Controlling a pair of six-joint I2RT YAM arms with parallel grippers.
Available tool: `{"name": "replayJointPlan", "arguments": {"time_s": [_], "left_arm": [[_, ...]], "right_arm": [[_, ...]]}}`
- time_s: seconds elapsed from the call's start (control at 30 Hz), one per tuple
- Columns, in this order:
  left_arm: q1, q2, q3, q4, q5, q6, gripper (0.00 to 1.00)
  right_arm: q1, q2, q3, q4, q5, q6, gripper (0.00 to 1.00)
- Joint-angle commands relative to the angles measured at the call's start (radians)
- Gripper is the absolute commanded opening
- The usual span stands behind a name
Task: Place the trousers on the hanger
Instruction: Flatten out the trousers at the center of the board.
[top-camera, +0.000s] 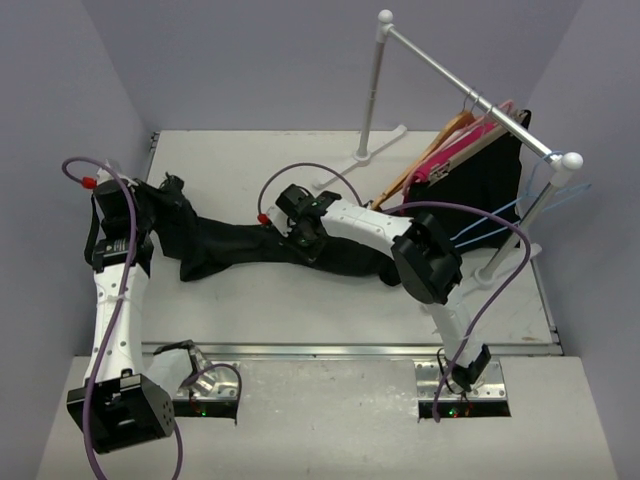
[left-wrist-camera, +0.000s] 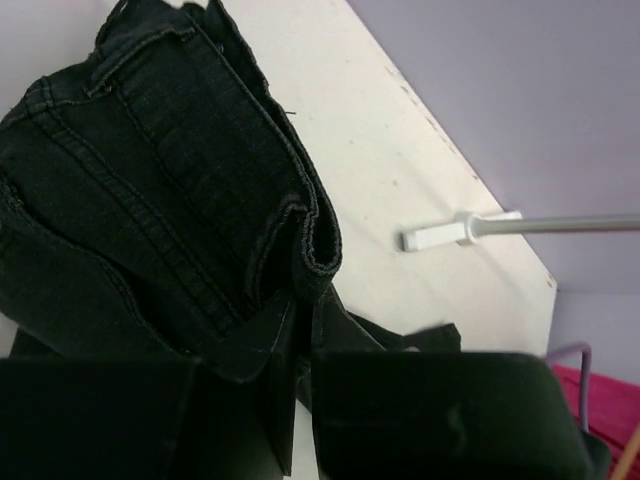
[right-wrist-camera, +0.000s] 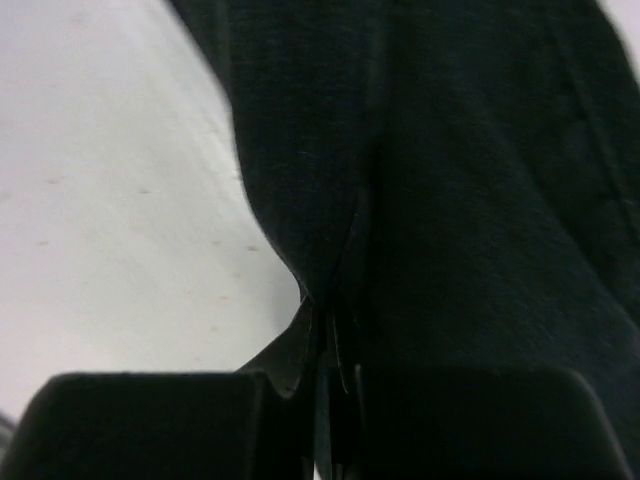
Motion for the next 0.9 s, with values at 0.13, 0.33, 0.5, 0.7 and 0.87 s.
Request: {"name": "replayJointPlan", "arguments": {"time_s": [0.13,0.33,0.5,0.7,0.87], "left_arm": [[0.010,0.081,0.042,0.671,0.464,-0.149,0.00],[0.008,0.316,0.122,1.352,0.863,-0.568,0.00],[0.021,0.336,0.202,1.333,0.883,-0.486,0.00],[0.090,0.203,0.304,0.305,0.272,-0.043,0.00],[0.197,0.089,0.265,0.045,-0.117,-0.111,0.00]], "right_arm": [[-0.063,-0.269,-0.053,0.086,0.275,0.043,0.00],[-0.074,-0.399,-0.070,-0.037,0.322,0.060,0.00],[-0.131,-0.425,-0.082,-0.103,0.358,0.096,0.00],[-0.166,-0.370,-0.078,-0.165,0.351,0.138,0.00],[-0.165,-0.304,-0.068,-0.172,0.322,0.140,0.00]]}}
